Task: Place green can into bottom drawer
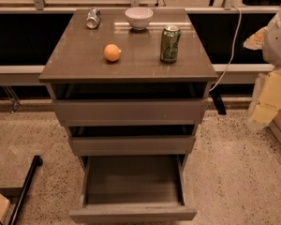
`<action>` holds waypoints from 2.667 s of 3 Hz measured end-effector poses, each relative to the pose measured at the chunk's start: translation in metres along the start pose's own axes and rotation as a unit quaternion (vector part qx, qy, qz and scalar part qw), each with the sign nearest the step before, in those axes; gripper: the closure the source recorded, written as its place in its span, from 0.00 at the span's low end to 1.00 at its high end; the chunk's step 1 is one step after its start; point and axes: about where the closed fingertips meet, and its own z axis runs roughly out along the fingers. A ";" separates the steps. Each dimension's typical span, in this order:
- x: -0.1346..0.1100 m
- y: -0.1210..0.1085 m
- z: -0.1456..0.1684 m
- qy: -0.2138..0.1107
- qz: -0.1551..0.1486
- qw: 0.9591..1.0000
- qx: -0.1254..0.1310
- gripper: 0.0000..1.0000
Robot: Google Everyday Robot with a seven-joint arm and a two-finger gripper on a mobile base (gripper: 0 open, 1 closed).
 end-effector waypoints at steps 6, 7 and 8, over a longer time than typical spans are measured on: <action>-0.041 -0.176 0.042 -0.150 0.037 0.983 0.100 0.00; -0.044 -0.179 0.037 -0.158 0.041 0.981 0.106 0.00; -0.053 -0.182 0.046 -0.179 0.074 0.975 0.112 0.00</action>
Offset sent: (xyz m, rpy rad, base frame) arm 0.0581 0.0107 -0.0102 0.1854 -0.0629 -0.0302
